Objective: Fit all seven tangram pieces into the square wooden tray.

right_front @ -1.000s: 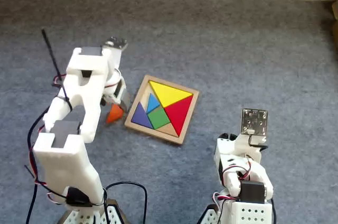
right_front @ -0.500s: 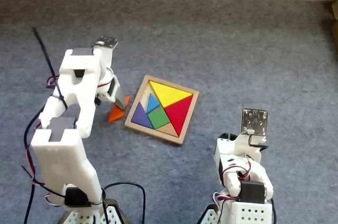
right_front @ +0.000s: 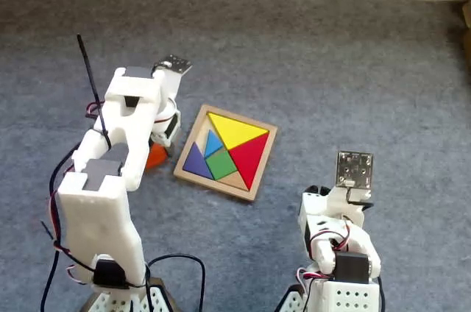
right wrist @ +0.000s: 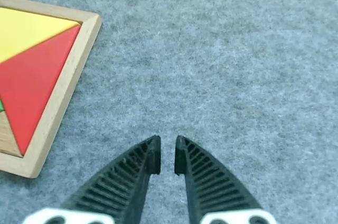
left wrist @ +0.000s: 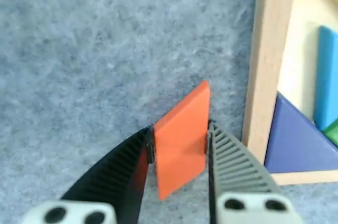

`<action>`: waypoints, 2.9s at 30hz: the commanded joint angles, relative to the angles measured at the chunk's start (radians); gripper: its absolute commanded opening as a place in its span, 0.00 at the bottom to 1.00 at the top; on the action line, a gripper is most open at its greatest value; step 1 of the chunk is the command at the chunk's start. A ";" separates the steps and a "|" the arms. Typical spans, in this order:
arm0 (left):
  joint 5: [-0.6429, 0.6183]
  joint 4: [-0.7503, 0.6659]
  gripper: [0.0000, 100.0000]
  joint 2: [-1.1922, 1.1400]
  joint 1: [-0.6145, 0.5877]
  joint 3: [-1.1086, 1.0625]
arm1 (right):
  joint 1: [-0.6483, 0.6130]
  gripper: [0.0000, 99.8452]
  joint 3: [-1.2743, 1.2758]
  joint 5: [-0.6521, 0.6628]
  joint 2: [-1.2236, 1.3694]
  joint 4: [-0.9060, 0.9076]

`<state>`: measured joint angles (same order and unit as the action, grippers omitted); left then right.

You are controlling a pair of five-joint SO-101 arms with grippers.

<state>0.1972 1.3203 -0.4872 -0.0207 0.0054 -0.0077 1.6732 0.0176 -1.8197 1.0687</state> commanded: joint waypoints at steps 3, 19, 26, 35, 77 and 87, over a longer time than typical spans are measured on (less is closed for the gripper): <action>0.003 0.021 0.13 0.013 0.033 0.016 | 0.012 0.07 0.091 0.012 -0.012 -0.016; 0.011 0.161 0.25 0.104 -0.097 0.076 | 0.012 0.07 0.091 0.012 -0.012 -0.016; 0.021 -0.005 0.25 0.104 -0.067 -0.093 | 0.012 0.07 0.091 0.012 -0.012 -0.016; 0.058 -0.020 0.16 0.105 -0.022 -0.134 | 0.012 0.07 0.091 0.012 -0.012 -0.016; 0.095 -0.195 0.24 0.417 -0.099 -0.400 | 0.012 0.07 0.091 0.012 -0.012 -0.016; 0.095 -0.153 0.24 0.495 -0.102 -0.377 | 0.012 0.07 0.091 0.011 -0.012 -0.016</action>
<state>0.2923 1.1592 0.0054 -0.1066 -0.4120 -0.0077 1.6732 0.0176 -1.8197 1.0687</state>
